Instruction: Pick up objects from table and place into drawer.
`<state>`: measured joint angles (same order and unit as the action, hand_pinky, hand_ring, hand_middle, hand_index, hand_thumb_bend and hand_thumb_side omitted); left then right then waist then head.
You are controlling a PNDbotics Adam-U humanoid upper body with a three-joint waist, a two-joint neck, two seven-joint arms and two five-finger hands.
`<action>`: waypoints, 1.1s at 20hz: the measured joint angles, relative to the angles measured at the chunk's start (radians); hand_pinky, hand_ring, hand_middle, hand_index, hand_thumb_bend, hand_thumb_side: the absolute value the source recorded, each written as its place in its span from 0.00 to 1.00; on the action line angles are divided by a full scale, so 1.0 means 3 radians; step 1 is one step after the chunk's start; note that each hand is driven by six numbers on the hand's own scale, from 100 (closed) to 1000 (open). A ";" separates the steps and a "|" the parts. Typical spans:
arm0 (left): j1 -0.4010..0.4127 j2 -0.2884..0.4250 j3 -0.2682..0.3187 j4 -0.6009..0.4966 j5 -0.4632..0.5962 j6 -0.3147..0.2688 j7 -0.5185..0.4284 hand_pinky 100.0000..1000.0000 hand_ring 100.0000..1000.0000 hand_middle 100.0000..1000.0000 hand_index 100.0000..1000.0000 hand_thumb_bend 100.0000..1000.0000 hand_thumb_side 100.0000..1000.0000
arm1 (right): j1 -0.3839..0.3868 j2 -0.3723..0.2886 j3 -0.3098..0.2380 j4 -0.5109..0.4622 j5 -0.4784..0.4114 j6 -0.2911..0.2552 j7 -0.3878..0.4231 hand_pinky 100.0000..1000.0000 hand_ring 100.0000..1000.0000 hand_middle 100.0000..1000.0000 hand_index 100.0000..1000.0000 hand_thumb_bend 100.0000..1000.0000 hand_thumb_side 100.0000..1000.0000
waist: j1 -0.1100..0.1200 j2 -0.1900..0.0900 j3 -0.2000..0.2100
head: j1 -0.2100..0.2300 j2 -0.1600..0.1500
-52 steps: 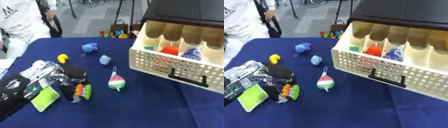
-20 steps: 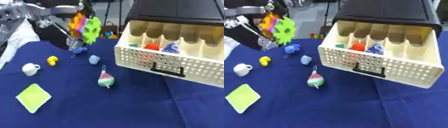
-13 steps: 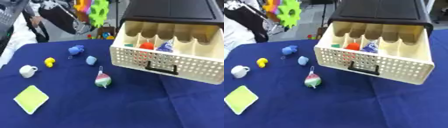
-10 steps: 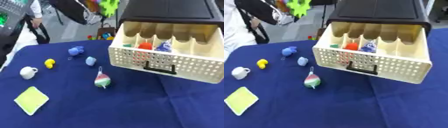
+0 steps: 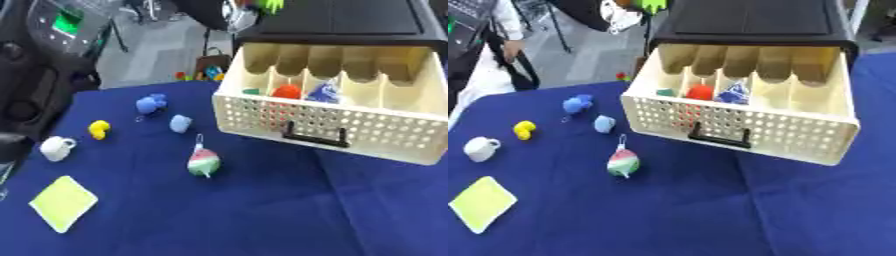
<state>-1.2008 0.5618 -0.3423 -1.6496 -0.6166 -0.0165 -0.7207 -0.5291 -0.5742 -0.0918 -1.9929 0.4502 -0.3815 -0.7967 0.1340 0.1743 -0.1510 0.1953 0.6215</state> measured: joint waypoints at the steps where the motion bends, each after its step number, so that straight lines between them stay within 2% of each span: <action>1: -0.0013 -0.0036 -0.0016 0.0056 -0.0003 0.0005 0.0034 0.21 0.44 0.33 0.54 0.00 0.27 | -0.0006 0.0001 0.0001 0.0000 -0.0004 -0.0001 0.0001 0.58 0.57 0.62 0.69 0.00 0.79 | 0.0005 0.0004 -0.0009 | 0.0005 -0.0002; 9: -0.0092 -0.0295 -0.0148 0.0395 0.0033 0.0047 0.0228 0.20 0.44 0.32 0.54 0.00 0.31 | -0.0059 0.0007 0.0018 0.0000 -0.0016 0.0004 0.0010 0.59 0.57 0.63 0.68 0.00 0.79 | 0.0024 0.0039 -0.0071 | 0.0047 -0.0041; 22: -0.0178 -0.0538 -0.0268 0.0553 0.0134 0.0088 0.0263 0.19 0.44 0.32 0.53 0.00 0.34 | -0.0111 0.0045 0.0021 0.0000 -0.0040 0.0001 0.0031 0.60 0.57 0.64 0.68 0.00 0.80 | 0.0080 0.0055 -0.0096 | 0.0071 -0.0056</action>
<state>-1.2543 0.4003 -0.4228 -1.4839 -0.5766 0.0098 -0.6419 -0.5625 -0.5606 -0.0857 -1.9929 0.4383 -0.3812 -0.7875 0.1579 0.1906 -0.1799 0.2164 0.6048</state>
